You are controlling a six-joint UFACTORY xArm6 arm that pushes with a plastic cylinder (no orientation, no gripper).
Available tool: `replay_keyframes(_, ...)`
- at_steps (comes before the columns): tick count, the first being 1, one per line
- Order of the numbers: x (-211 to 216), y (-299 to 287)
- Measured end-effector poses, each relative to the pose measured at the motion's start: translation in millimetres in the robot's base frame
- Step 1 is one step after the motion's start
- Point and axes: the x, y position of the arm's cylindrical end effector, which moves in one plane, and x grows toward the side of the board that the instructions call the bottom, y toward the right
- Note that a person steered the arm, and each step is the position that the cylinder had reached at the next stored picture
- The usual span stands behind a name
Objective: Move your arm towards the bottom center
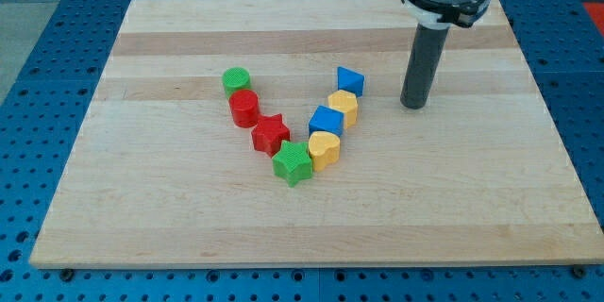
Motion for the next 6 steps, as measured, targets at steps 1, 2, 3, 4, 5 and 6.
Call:
replay_keyframes(1,0.0,0.0)
replay_keyframes(2,46.9,0.0)
replay_keyframes(3,133.4,-0.3)
replay_keyframes(4,154.4,-1.0)
replay_keyframes(5,157.9,-33.5)
replay_keyframes(6,158.6,-78.0)
